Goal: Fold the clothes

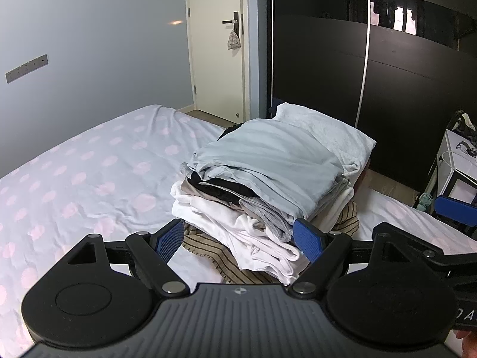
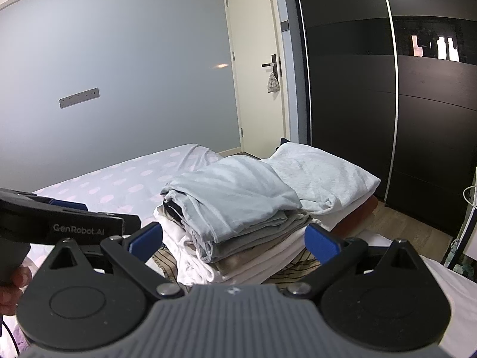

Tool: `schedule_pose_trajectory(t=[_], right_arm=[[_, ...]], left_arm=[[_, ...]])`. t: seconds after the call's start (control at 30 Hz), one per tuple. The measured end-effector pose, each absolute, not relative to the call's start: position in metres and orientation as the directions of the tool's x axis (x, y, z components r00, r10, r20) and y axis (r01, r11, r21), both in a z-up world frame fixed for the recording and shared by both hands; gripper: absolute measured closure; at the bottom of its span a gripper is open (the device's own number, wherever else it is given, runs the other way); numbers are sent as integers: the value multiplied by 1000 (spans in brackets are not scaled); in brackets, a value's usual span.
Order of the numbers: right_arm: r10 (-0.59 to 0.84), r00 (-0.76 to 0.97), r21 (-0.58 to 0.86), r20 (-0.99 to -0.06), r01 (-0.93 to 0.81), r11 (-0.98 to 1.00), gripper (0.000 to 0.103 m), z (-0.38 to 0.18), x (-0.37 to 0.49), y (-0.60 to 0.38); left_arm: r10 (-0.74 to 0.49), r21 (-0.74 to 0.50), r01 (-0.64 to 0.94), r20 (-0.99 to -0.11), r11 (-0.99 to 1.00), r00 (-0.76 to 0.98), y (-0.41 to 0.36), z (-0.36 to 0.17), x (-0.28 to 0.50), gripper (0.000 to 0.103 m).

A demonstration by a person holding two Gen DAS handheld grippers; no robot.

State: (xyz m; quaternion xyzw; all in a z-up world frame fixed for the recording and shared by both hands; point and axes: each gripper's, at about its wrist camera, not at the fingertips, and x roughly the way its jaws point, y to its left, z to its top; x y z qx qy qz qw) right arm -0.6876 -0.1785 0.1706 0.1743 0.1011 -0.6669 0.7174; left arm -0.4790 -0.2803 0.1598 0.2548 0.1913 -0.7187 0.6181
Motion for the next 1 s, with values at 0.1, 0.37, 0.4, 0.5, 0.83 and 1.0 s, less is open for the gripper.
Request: schedule_pose_trajectory(t=[0.1, 0.37, 0.4, 0.5, 0.83, 1.0], right_arm=[[-921, 93, 117, -378, 992, 52, 1, 170, -687, -178], [-921, 94, 120, -378, 991, 52, 1, 170, -689, -178], [-921, 94, 120, -378, 991, 52, 1, 170, -689, -178], [-921, 95, 119, -377, 991, 54, 1, 170, -688, -178], [-922, 97, 122, -375, 991, 55, 1, 171, -689, -177], [-923, 102, 123, -370, 991, 60, 1, 172, -689, -176]], left_arm=[[-788, 33, 986, -606, -163, -110, -280, 159, -479, 23], [-789, 37, 985, -603, -171, -114, -280, 160, -483, 23], [-789, 39, 984, -603, -172, -114, -280, 160, -483, 23], [-788, 40, 984, -604, -175, -116, -280, 159, -485, 23], [-788, 41, 983, -604, -177, -117, -280, 159, -485, 23], [-797, 47, 983, -593, -180, -117, -277, 160, -485, 23]])
